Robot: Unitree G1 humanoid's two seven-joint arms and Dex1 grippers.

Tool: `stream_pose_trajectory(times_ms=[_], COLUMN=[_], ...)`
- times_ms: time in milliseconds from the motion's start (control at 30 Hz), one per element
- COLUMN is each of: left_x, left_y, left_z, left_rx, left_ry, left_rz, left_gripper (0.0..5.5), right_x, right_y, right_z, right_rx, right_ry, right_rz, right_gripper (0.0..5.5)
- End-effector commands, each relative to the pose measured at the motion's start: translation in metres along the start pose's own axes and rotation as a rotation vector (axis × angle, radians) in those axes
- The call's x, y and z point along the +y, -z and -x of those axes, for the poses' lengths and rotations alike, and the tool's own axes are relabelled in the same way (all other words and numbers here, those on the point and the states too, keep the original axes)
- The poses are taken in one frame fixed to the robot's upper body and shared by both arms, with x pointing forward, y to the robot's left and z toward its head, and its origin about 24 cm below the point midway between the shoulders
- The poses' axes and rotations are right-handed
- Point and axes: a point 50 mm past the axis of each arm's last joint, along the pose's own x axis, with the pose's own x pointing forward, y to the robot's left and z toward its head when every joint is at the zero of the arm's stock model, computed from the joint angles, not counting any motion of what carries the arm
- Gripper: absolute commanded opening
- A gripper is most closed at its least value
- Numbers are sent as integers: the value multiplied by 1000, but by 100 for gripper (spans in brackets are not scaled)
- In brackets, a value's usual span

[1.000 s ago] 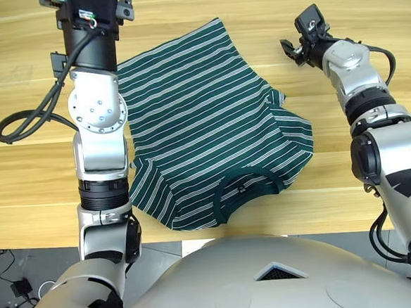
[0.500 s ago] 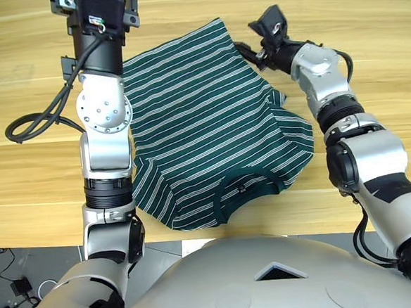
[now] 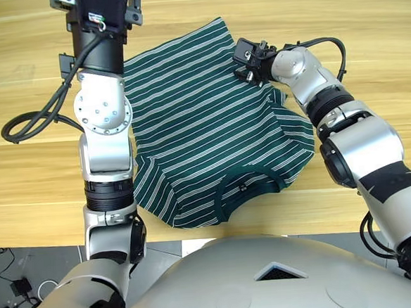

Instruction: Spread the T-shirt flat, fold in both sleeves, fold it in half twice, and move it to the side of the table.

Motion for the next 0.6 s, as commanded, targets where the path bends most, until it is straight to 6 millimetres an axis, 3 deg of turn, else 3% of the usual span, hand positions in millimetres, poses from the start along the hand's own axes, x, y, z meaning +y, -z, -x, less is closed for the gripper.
stream_pose_trajectory(times_ms=[33, 200, 367, 600], left_x=[-1, -2, -1, -3], left_y=[1, 3, 4, 6], left_z=[4, 6, 7, 8], left_rx=[23, 31, 36, 41], left_ry=[-2, -10, -13, -9], left_rz=[-4, -7, -12, -19], left_gripper=[334, 334, 334, 334], right_x=[3, -12, -9, -10], right_y=[29, 51, 73, 82], right_z=[7, 23, 32, 40], right_rx=[46, 9, 2, -70], right_ry=[17, 139, 227, 305], right_rz=[-76, -213, -345, -529], right_gripper=[274, 274, 274, 274])
